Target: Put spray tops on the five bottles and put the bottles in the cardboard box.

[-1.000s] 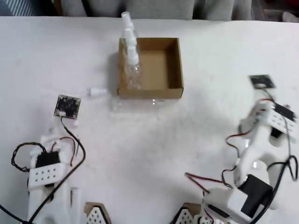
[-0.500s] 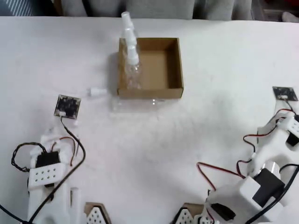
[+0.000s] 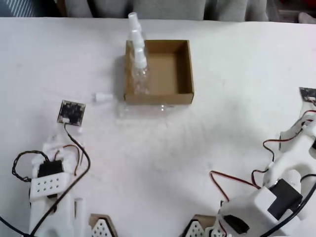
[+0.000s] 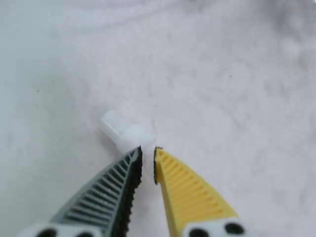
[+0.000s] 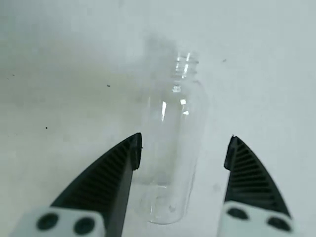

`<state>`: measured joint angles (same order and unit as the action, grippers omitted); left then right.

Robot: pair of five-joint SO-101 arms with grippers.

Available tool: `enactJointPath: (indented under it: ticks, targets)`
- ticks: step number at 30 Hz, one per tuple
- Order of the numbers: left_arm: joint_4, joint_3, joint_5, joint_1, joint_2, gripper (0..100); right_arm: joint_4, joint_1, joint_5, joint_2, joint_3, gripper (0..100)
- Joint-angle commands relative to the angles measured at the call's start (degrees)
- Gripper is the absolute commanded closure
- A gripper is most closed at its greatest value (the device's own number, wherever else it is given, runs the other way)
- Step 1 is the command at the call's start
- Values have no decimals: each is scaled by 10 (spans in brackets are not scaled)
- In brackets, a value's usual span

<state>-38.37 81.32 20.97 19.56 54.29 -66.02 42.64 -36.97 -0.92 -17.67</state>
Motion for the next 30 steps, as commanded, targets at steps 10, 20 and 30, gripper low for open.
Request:
enactJointPath:
  ticks: [10, 20, 30]
  targets:
    - [3, -14, 7, 4, -1, 936, 7, 11, 117, 43, 7, 765]
    - [3, -14, 7, 4, -1, 936, 48, -30, 77, 40, -29, 765]
    - [3, -14, 7, 4, -1, 936, 71, -34, 56, -15, -18, 765]
